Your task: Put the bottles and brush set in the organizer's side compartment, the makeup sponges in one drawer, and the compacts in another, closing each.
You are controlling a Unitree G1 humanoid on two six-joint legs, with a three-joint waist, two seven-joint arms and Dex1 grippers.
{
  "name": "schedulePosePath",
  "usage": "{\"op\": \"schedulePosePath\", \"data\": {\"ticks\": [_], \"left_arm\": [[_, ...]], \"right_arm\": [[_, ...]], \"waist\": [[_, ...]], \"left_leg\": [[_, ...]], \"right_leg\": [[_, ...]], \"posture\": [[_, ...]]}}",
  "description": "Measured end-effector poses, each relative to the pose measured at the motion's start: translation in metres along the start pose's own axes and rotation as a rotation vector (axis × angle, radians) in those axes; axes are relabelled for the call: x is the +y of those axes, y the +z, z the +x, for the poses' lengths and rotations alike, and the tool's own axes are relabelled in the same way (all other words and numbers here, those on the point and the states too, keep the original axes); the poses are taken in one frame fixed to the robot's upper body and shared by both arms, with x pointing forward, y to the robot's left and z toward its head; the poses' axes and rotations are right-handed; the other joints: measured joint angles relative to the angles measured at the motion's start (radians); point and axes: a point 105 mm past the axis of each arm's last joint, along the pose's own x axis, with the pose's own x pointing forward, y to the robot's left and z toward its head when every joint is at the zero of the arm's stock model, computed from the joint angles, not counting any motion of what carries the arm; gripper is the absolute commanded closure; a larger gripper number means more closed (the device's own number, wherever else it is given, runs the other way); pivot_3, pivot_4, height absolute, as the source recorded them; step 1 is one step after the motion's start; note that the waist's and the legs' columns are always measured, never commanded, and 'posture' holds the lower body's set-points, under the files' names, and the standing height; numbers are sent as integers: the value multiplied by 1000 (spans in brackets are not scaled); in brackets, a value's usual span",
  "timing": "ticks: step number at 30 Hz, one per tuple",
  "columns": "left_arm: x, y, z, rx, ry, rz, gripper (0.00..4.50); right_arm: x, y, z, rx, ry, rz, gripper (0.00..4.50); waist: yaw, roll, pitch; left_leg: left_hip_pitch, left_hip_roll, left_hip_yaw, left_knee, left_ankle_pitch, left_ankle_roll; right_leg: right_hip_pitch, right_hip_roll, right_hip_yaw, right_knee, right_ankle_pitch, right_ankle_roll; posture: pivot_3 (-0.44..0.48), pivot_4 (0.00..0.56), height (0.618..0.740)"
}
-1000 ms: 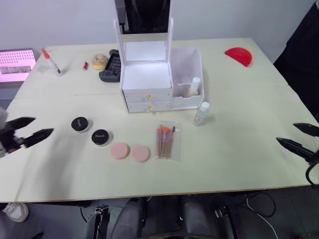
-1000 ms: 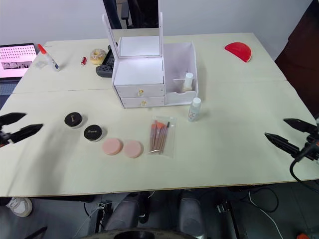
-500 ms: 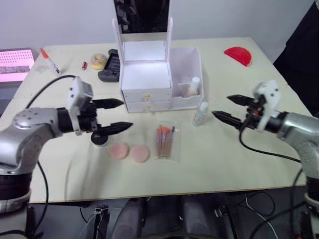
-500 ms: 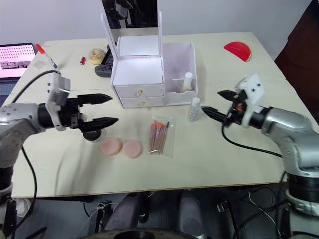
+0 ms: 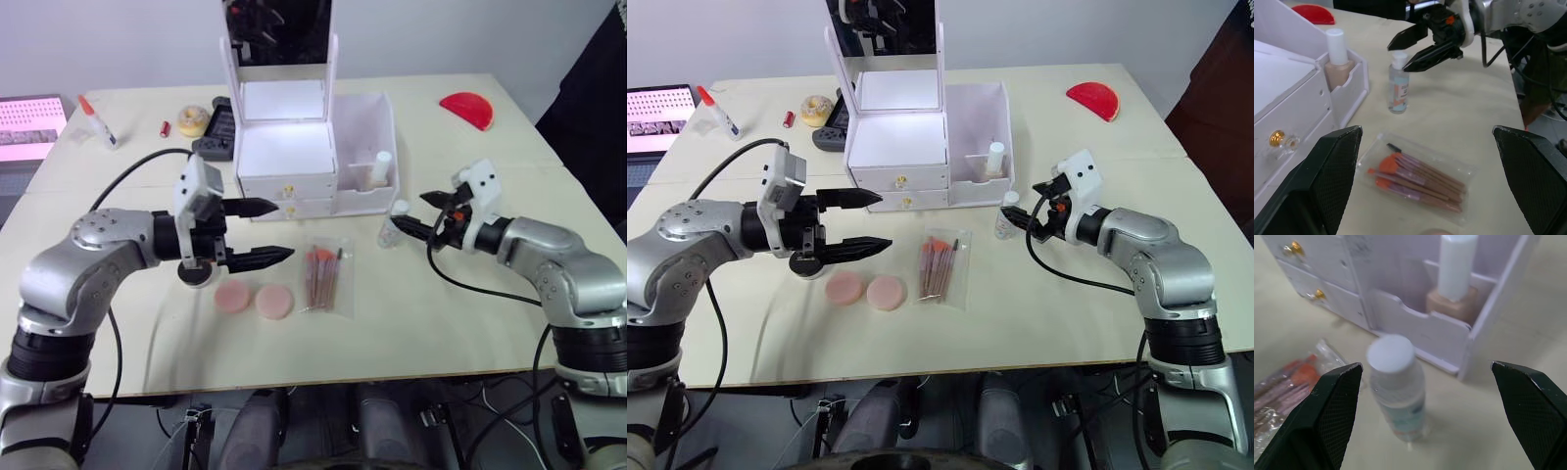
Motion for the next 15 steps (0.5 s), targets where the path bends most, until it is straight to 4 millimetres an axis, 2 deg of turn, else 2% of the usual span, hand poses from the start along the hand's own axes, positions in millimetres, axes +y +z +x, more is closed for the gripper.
{"op": "schedulePosePath", "data": {"ticks": [14, 15], "left_arm": [[-3, -1, -1, 9, 5, 2, 0], [-2, -1, -1, 9, 6, 2, 0]], "right_arm": [[3, -3, 6, -17, 19, 28, 55], [4, -4, 7, -16, 20, 31, 296]], "waist": [[0, 0, 0], [0, 0, 0]], "left_leg": [[0, 1, 0, 0, 0, 0], [0, 1, 0, 0, 0, 0]], "right_leg": [[0, 1, 0, 0, 1, -1], [0, 1, 0, 0, 1, -1]], "posture": [[0, 150, 737], [0, 150, 737]]}}
